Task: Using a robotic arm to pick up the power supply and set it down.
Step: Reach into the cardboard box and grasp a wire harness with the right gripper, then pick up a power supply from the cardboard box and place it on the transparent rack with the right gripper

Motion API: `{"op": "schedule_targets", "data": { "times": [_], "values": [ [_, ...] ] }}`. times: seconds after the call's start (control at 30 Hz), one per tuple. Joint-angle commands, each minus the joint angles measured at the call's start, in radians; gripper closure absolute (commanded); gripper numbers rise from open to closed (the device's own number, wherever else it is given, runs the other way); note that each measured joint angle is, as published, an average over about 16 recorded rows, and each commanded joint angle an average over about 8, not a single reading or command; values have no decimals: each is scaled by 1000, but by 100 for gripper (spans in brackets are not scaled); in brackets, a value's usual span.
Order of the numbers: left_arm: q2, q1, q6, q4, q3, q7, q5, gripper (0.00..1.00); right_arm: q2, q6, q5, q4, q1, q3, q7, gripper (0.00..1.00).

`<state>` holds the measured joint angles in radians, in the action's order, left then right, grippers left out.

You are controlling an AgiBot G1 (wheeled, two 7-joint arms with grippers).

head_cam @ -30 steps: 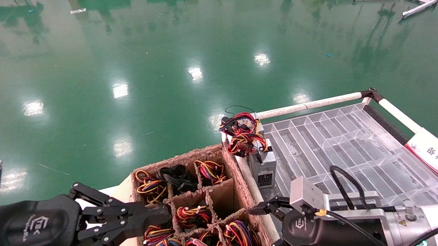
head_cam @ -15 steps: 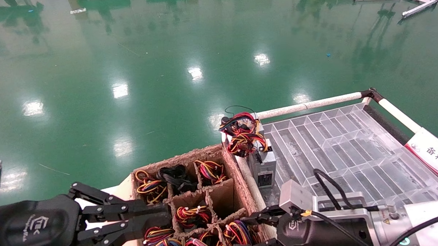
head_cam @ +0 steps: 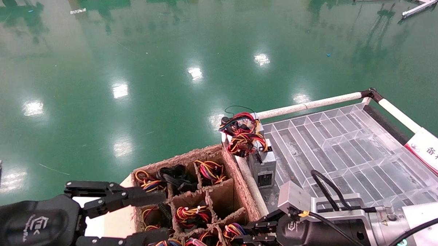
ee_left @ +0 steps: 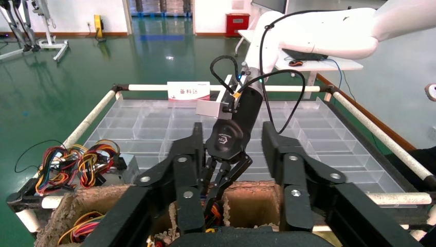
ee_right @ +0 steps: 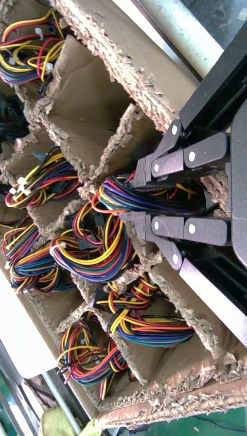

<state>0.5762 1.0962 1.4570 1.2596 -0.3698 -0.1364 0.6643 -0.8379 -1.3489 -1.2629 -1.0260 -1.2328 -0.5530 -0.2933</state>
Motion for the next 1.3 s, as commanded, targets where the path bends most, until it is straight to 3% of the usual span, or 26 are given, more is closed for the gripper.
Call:
{"op": "schedule_targets", "data": {
  "times": [0.03,0.2,0.47,0.77,1.07,1.3],
  "values": [
    [0,0,0,0,0,0,0,0,2,3,-1,-2,4,0,-3,100],
    [0,0,0,0,0,0,0,0,15,-11,34,-6,2,18,-4,100],
    [0,0,0,0,0,0,0,0,54,-65,177,-7,-4,95,28,100],
    [0,0,0,0,0,0,0,0,103,-137,295,-5,-114,180,63,100],
    [0,0,0,0,0,0,0,0,135,-214,282,59,-287,184,91,100],
    [0,0,0,0,0,0,0,0,174,-227,242,113,-379,143,116,100]
  ]
}}
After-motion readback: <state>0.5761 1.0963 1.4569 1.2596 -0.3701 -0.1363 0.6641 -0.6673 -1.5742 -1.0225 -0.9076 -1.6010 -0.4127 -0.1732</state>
